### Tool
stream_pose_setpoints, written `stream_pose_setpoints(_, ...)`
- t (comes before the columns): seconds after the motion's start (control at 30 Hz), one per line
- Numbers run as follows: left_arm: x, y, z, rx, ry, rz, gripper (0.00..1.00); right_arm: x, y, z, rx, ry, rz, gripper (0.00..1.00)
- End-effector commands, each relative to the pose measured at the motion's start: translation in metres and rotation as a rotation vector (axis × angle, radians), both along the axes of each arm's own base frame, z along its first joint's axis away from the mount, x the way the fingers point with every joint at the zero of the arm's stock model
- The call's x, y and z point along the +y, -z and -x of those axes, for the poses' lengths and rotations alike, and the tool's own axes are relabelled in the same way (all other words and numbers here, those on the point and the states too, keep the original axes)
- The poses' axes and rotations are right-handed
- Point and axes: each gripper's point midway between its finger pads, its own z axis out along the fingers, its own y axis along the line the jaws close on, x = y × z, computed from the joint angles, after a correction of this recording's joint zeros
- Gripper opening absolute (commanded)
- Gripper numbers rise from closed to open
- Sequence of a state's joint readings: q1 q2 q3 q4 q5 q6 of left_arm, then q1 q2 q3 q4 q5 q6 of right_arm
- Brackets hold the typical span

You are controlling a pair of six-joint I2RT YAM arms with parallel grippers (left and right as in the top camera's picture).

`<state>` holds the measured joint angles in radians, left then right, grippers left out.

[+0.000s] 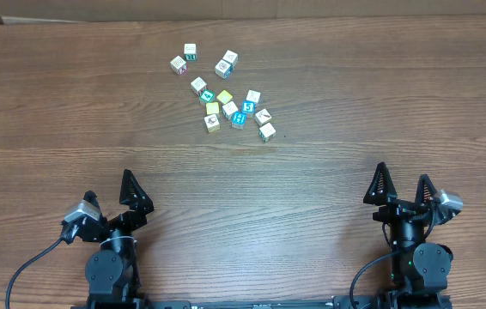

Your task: Form a circle

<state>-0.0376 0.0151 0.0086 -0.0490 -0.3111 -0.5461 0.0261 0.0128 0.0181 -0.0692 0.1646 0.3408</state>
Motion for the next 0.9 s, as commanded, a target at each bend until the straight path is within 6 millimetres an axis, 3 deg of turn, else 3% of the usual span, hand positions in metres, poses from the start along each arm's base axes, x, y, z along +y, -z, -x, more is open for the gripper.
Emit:
stream_pose_setpoints(0.0, 0.0018, -0.0004, 0.0008, -0.003, -0.010, -0.012, 0.99, -0.0016, 0.0018, 0.0002, -0.004, 0.009, 0.001, 1.00)
stream_pose_setpoints(0.87, 0.0018, -0.0004, 0.0008, -0.003, -0.010, -0.012, 1.00, 0.0010, 0.0018, -0.0001, -0.004, -0.006, 0.001, 1.00)
